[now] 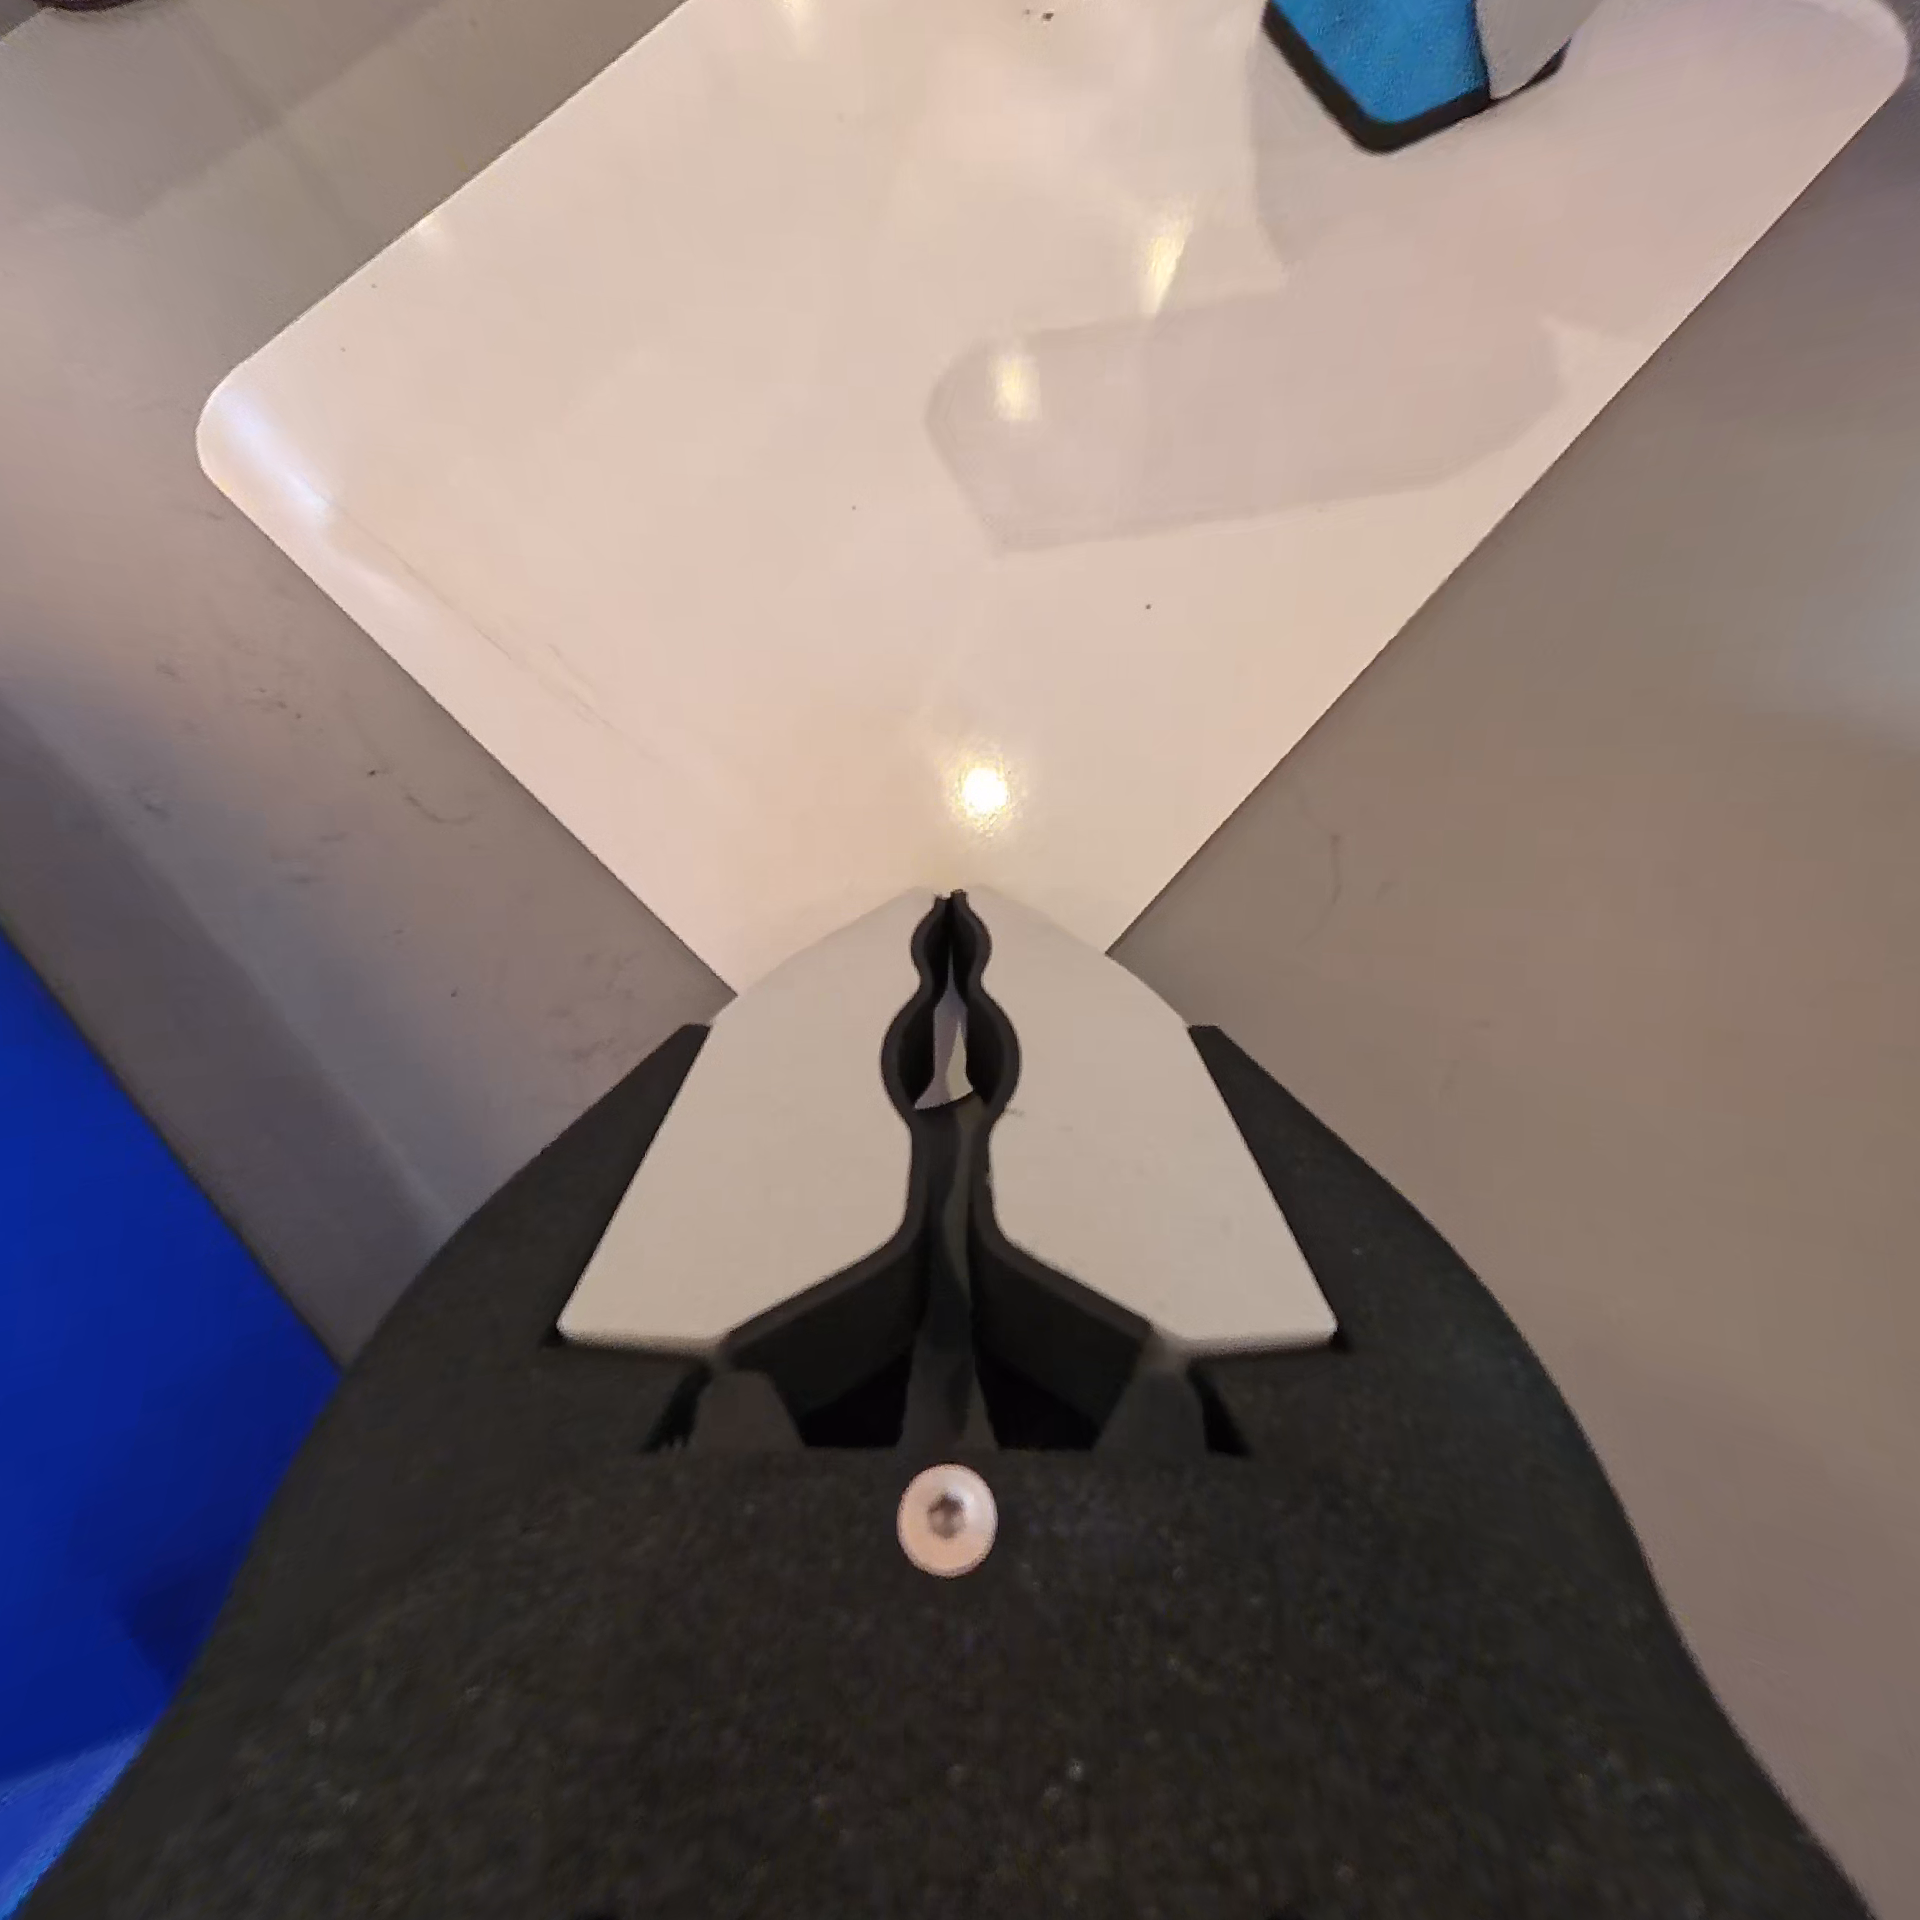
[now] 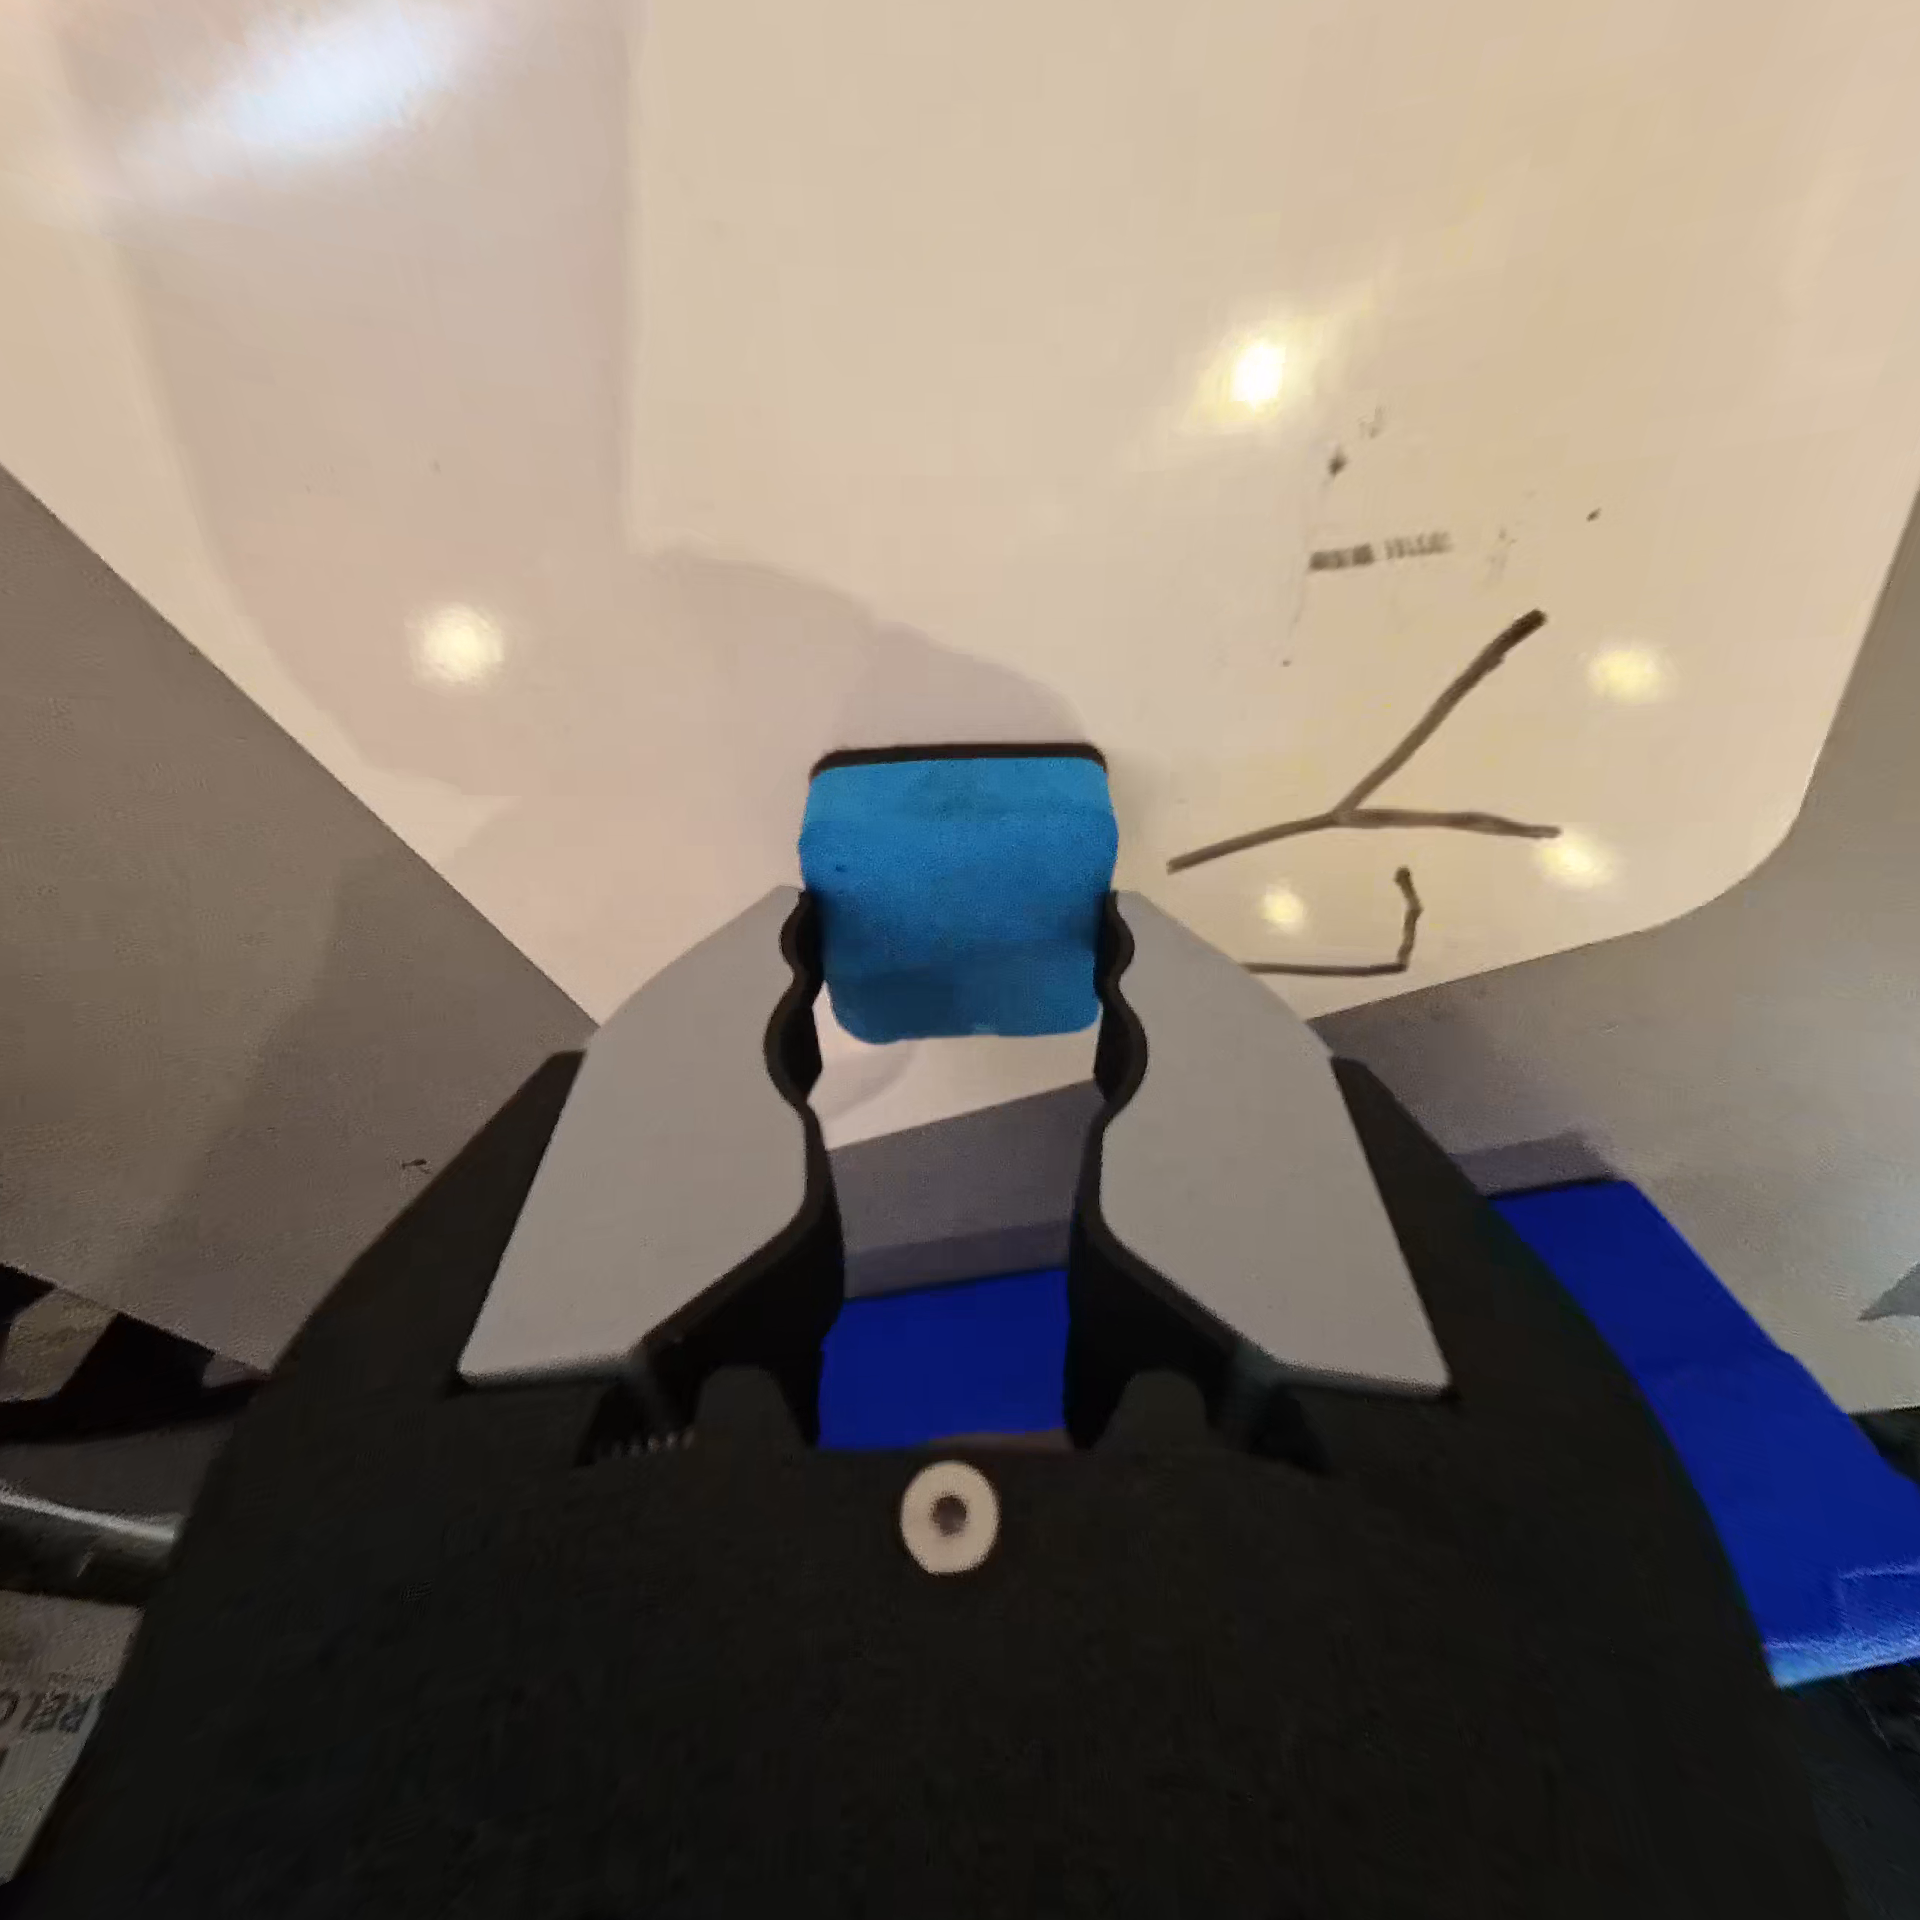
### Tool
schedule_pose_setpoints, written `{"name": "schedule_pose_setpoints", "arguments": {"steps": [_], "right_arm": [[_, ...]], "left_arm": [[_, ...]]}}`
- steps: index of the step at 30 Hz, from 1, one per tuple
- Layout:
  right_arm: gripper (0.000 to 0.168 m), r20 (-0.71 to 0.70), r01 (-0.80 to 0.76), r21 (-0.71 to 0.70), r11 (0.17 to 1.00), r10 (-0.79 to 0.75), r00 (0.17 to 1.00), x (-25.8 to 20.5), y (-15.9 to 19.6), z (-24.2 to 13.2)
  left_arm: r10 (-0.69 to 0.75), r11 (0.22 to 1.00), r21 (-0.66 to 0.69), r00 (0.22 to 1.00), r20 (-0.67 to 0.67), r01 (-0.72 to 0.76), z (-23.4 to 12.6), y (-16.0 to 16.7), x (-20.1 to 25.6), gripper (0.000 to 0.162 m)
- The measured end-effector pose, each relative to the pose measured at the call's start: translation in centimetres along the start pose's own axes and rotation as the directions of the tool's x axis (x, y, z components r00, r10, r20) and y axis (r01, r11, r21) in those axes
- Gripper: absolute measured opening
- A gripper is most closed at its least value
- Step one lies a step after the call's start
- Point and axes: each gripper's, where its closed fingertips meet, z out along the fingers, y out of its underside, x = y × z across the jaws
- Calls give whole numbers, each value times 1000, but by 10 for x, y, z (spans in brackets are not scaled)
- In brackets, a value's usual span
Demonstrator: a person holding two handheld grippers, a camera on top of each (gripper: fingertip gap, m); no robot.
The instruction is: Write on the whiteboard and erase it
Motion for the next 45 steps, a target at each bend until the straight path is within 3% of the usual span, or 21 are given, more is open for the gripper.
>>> {"name": "schedule_pose_setpoints", "arguments": {"steps": [2, 5, 7, 9, 13, 15, 21, 23, 26, 28, 30, 33, 35, 37, 39, 41, 43, 45], "right_arm": [[50, 23, -15, -1, 1000, 15, 1000, 2, 3, 0], [51, 45, -124, -40, 992, 125, 991, 23, 48, 9], [51, 59, -140, -49, 989, 143, 988, 26, 53, 10], [50, 28, -80, -90, 993, 83, 996, 24, 32, 6], [50, 8, 64, -44, 997, -64, 998, 7, -63, -9], [50, 14, 80, -55, 995, -79, 997, 10, -74, -11], [51, 45, -135, -96, 986, 140, 989, 69, 19, 5], [51, 5, -97, -138, 986, 99, 995, 68, 13, 4], [50, -8, 45, -58, 997, -45, 999, 38, -57, -8], [50, -24, 82, -76, 994, -84, 996, 32, -73, -11], [50, 2, 37, -68, 997, -37, 999, 42, -56, -8], [50, 29, -107, -87, 991, 109, 994, 72, 7, 4], [50, 19, -127, -101, 987, 129, 991, 77, 25, 6], [50, -35, -76, -135, 988, 72, 997, 74, 12, 3], [50, -20, 11, -46, 999, -12, 1000, 51, -38, -5], [50, -58, 78, -47, 996, -81, 995, 42, -65, -9], [50, -23, 65, -46, 997, -67, 998, 46, -62, -8], [50, 5, -29, -57, 998, 29, 1000, 71, -32, -3]], "left_arm": [[-5, 1000, 1, 1000, -3, 5, 0, 0, 0, 0], [-5, 1000, 3, 1000, -5, 5, 0, 0, 0, 0], [-3, 1000, 3, 1000, -3, 3, 0, 0, 0, 0], [-1, 1000, 1, 1000, -2, 1, 0, 0, 0, 0], [-10, 1000, -4, 1000, -9, 10, 1, -1, 1, 0], [-6, 1000, -1, 1000, -8, 6, 1, -1, 1, 0], [-13, 1000, 4, 1000, -19, 13, 1, -1, 2, 0], [2, 1000, 4, 1000, -11, -2, 1, -1, 3, 0], [-3, 1000, 2, 1000, -21, 3, 2, -3, 3, 0], [-10, 1000, 2, 1000, -26, 10, 3, -2, 3, 0], [-19, 1000, 2, 999, -36, 20, 2, -2, 3, 0], [-21, 1000, 6, 999, -38, 22, 1, -1, 3, 0], [-14, 1000, 5, 999, -36, 15, 2, -2, 3, 0], [-9, 1000, 4, 999, -31, 9, 2, -2, 4, 0], [-7, 1000, 3, 999, -31, 7, 3, -3, 4, 0], [-17, 1000, 2, 999, -40, 17, 3, -3, 4, 0], [-21, 1000, 2, 999, -44, 22, 3, -3, 3, 0], [-22, 1000, 4, 999, -45, 22, 3, -3, 3, 0]]}}
